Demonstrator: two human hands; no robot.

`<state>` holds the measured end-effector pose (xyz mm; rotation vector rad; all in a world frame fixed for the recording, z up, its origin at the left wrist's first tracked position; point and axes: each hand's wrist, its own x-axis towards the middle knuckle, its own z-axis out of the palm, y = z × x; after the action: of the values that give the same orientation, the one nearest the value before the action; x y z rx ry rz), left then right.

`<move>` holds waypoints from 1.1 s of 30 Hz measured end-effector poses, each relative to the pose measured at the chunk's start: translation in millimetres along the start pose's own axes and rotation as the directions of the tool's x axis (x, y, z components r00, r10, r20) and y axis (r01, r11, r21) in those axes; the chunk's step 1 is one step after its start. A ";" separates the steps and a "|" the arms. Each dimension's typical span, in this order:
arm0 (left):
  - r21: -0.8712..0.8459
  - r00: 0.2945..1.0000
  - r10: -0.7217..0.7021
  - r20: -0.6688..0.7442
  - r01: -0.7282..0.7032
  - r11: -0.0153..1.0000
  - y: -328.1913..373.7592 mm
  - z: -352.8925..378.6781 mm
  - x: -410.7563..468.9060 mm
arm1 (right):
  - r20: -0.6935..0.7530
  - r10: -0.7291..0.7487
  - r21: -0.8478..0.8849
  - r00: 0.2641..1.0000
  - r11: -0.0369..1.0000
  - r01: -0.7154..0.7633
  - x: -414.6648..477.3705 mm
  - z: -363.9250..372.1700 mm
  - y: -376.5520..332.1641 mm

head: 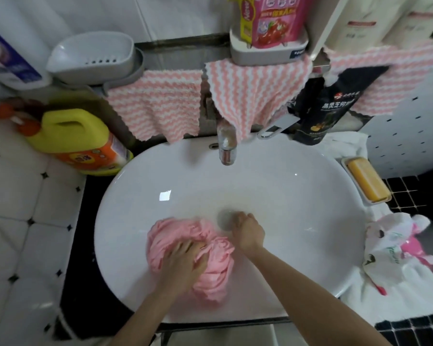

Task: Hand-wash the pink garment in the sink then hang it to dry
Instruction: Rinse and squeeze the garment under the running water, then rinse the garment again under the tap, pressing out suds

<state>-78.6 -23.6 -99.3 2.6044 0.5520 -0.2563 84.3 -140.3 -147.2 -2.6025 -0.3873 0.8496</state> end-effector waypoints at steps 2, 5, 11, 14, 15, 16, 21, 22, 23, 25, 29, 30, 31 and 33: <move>-0.047 0.999 -0.021 0.026 0.022 0.999 -1.0 1.3 -3.1 | 0.001 -0.005 0.001 1.000 1.000 0.005 -2.4 3.0 0.6; -0.057 0.996 -0.076 0.045 0.078 0.995 2.4 1.5 -4.2 | 0.015 0.000 0.030 1.000 1.000 0.000 -4.8 3.5 3.8; -0.062 0.990 -0.131 0.056 0.134 0.989 8.3 0.2 -1.0 | 0.005 0.053 0.199 0.999 0.979 -0.053 -11.2 -3.4 3.2; -0.074 0.988 -0.145 0.059 0.149 0.986 6.3 2.7 0.1 | 0.052 0.009 0.230 0.999 0.973 -0.021 -13.9 -3.9 7.3; -0.076 0.987 -0.151 0.060 0.156 0.985 5.1 3.1 0.5 | 0.059 -0.004 0.270 0.998 0.963 -0.012 -13.9 -4.5 9.5; -0.075 0.986 -0.154 0.061 0.159 0.985 4.2 3.3 0.7 | 0.059 -0.014 0.324 0.998 0.946 -0.006 -14.5 -6.2 12.2; -0.066 0.987 -0.147 0.069 0.151 0.986 3.5 3.4 3.8 | 0.024 -0.107 0.344 0.994 0.935 0.092 -27.8 -24.3 34.2; -0.071 0.988 -0.139 0.066 0.144 0.987 3.3 3.1 4.3 | 0.030 -0.120 0.308 0.992 0.946 0.106 -31.2 -28.2 41.0; -0.076 0.989 -0.133 0.061 0.138 0.988 3.5 2.6 4.6 | 0.034 -0.134 0.274 0.990 0.954 0.120 -34.8 -32.4 48.5; -0.083 0.991 -0.122 0.058 0.126 0.988 4.0 1.8 4.9 | 0.037 -0.138 0.230 0.990 0.965 0.126 -41.8 -40.1 63.3; -0.099 0.994 -0.103 0.028 0.105 0.990 6.7 0.4 6.0 | 0.016 -0.133 0.127 0.991 0.983 0.130 -51.7 -50.0 86.1; -0.096 0.994 -0.106 0.027 0.108 0.989 6.9 0.3 6.2 | 0.009 -0.141 0.105 0.990 0.985 0.140 -53.6 -50.6 89.5; -0.094 0.993 -0.111 0.025 0.113 0.989 6.9 0.2 6.3 | 0.003 -0.150 0.090 0.989 0.985 0.149 -55.3 -50.6 91.8; -0.093 0.993 -0.121 0.016 0.122 0.988 6.8 0.5 5.7 | -0.004 -0.164 0.073 0.986 0.984 0.164 -59.0 -48.7 93.7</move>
<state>-70.6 -27.4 -98.5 2.4813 0.7036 -0.2756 81.2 -258.4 -121.1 -2.4630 -0.5517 0.7945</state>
